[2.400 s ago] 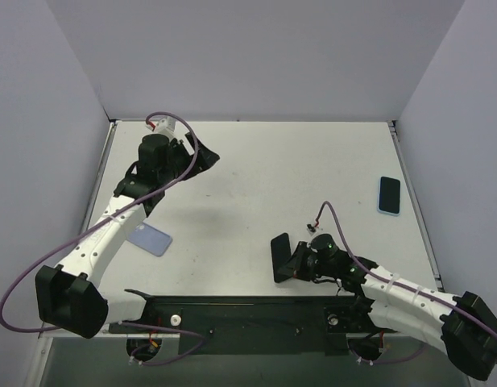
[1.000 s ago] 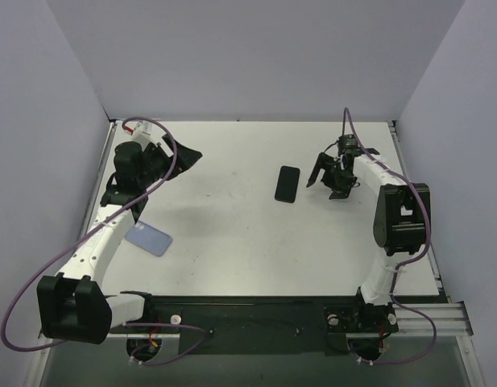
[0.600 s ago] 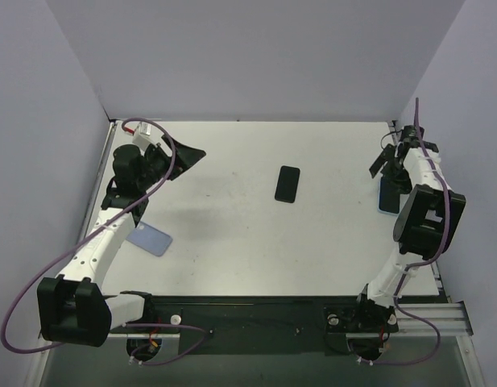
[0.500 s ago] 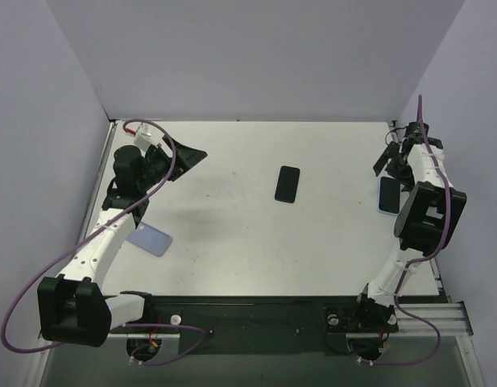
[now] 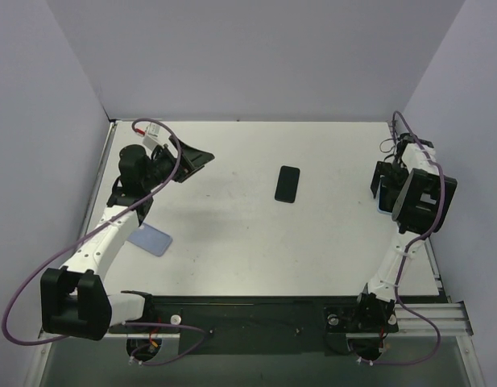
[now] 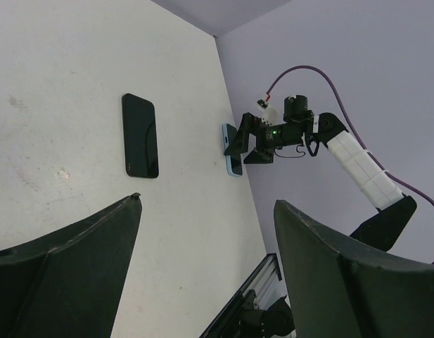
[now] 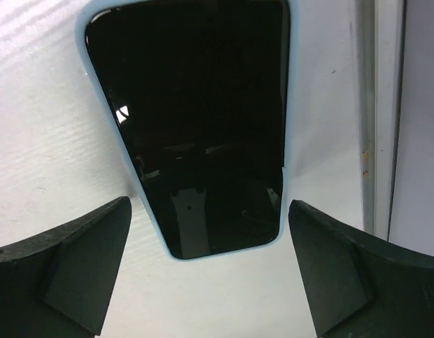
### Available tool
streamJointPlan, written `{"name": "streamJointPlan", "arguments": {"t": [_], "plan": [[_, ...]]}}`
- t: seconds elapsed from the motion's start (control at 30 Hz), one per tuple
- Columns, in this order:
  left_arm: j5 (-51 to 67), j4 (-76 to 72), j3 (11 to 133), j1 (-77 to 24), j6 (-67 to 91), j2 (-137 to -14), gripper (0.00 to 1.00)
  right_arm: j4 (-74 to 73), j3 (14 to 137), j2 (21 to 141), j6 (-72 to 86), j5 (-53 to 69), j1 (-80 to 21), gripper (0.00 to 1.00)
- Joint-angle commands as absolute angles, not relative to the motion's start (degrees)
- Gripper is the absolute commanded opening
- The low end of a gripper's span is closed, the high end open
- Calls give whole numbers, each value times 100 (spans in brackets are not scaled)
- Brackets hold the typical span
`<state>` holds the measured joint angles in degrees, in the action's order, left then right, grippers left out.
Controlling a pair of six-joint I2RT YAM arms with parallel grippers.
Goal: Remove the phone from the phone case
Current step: Pick up the phone at the center of the board.
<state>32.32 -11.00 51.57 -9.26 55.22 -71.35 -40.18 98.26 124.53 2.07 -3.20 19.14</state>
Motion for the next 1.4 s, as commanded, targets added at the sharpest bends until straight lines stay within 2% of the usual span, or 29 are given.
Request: {"name": "streamJointPlan", "arguments": {"t": [0.0,0.2,0.4,0.83,1.03,1.1,1.13,1.17,1.27,1.37], "plan": [[3506,-1520,5256,-984,5651,-7242,86,-4421,9941,12463,-395,-440,1934,88],[3647,-1591,5256,-976,5757,-7383,86,-4535,10107,12638,-624,-326,2021,88],[3779,-1661,5291,-949,5818,-7470,86,-4649,10362,12805,-791,386,2215,88],[3841,-1793,5230,-862,5941,-7568,86,-4887,10758,13368,-756,1168,2513,84],[3779,-1784,5212,-844,5906,-7541,86,-5036,10968,13544,-528,1398,2646,75],[3771,-1776,5194,-835,5880,-7524,86,-5115,11082,13622,-352,1310,2654,65],[3753,-1775,5194,-835,5871,-7523,86,-5202,11144,13632,-204,1301,2637,56],[3744,-1767,5203,-835,5862,-7497,86,-5247,11197,13667,-150,1301,2619,53],[3735,-1775,5194,-844,5862,-7462,86,-5483,11241,13658,218,1047,2514,52],[3744,-1793,5194,-835,5871,-7436,86,-6089,11478,13790,587,704,2487,56]]}}
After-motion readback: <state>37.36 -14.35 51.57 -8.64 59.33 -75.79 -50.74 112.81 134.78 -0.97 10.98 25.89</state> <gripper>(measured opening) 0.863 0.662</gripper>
